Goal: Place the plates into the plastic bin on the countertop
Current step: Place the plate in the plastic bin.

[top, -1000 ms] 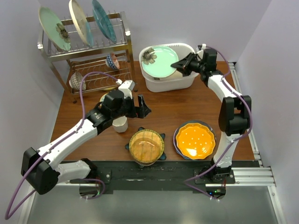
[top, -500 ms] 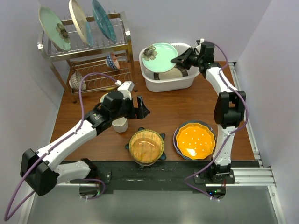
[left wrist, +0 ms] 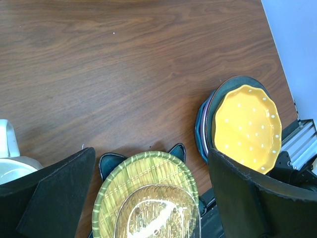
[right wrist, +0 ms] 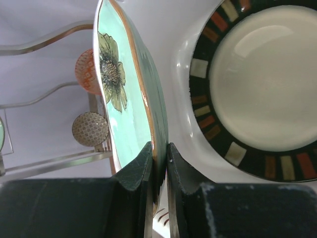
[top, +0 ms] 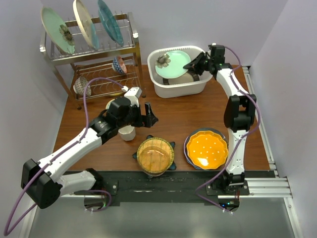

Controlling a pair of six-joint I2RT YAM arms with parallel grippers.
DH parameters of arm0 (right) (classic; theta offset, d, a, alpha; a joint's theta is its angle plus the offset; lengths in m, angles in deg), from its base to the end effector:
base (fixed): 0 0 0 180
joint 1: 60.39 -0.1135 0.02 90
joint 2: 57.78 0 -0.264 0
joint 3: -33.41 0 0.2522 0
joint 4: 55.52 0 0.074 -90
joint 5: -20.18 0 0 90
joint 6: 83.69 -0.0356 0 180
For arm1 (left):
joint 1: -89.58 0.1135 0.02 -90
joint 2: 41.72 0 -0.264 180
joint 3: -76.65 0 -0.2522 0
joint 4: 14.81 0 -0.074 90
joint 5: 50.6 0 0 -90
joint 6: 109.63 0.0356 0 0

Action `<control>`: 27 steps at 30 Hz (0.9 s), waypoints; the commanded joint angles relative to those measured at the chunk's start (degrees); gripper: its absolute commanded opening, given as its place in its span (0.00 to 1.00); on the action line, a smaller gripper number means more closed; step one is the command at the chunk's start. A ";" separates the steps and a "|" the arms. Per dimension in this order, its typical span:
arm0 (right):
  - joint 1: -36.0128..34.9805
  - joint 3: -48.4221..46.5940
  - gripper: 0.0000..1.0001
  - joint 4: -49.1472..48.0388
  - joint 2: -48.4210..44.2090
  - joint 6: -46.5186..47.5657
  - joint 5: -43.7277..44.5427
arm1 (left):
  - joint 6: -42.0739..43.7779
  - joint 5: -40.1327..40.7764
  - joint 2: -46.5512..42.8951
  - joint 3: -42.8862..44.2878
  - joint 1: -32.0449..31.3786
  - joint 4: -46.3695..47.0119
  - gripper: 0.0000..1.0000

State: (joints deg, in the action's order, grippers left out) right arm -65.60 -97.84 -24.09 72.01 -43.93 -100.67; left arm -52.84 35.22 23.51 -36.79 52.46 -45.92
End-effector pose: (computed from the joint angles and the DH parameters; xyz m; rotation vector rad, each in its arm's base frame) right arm 0.5278 0.0665 0.2705 0.5171 2.1609 1.1256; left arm 0.2030 -0.1569 0.3047 0.1213 2.1926 -0.7988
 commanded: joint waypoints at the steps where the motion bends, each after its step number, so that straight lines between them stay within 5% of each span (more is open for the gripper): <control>1: 0.38 -7.39 0.00 -2.39 0.36 -0.83 -0.62 | 1.92 0.14 -0.81 0.99 0.47 0.73 1.00; 27: 1.17 -14.17 0.00 3.60 9.07 2.43 2.81 | 2.36 0.67 0.25 1.08 0.47 0.38 1.00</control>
State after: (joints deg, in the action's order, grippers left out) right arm -64.86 -108.58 -15.85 83.01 -41.02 -95.73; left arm -52.36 35.22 23.66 -36.79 52.46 -46.40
